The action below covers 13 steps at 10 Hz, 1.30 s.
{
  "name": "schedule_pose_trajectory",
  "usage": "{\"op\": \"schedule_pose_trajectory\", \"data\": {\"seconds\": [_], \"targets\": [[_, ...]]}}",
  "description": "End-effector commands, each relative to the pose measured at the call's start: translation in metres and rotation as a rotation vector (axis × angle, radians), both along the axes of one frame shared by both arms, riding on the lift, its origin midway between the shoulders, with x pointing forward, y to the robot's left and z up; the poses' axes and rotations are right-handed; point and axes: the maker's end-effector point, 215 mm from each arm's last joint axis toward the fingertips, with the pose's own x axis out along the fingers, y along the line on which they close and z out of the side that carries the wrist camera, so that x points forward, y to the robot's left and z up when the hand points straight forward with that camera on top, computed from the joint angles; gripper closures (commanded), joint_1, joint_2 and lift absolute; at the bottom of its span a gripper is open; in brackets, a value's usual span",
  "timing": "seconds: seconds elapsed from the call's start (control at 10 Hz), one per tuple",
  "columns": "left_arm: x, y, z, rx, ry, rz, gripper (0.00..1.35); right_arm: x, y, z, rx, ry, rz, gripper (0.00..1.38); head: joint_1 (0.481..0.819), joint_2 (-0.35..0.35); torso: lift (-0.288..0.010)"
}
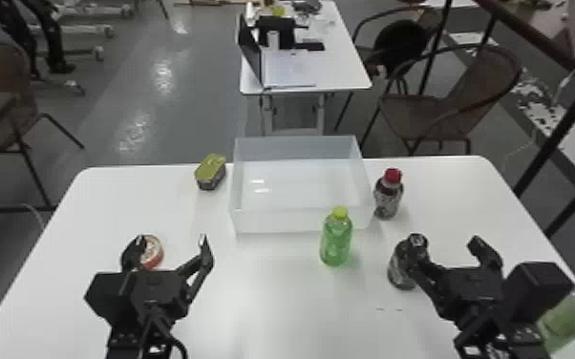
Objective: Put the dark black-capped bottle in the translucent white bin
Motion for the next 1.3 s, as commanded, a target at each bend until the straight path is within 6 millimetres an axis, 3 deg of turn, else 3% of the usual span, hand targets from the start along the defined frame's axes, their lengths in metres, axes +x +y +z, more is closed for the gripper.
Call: {"op": "schedule_pose_trajectory", "data": {"seconds": [0.0, 0.6, 0.9, 1.2], "targets": [[0.000, 0.001, 0.000, 0.000, -0.001, 0.001, 0.23, 0.000, 0.000, 0.000, 0.000, 0.000, 0.000, 0.11, 0.695, 0.022, -0.037], [-0.001, 0.001, 0.000, -0.001, -0.002, 0.001, 0.23, 0.001, -0.001, 0.000, -0.003, 0.000, -0.003, 0.11, 0.695, 0.022, -0.037], [-0.001, 0.001, 0.001, 0.001, -0.004, -0.002, 0.23, 0.028, -0.024, 0.000, -0.015, -0.011, -0.045, 0.11, 0.695, 0.013, -0.037], [-0.001, 0.001, 0.001, -0.004, -0.004, 0.002, 0.23, 0.023, -0.029, -0.057, 0.044, 0.094, -0.053, 0.11, 0.695, -0.009, -0.037]]}}
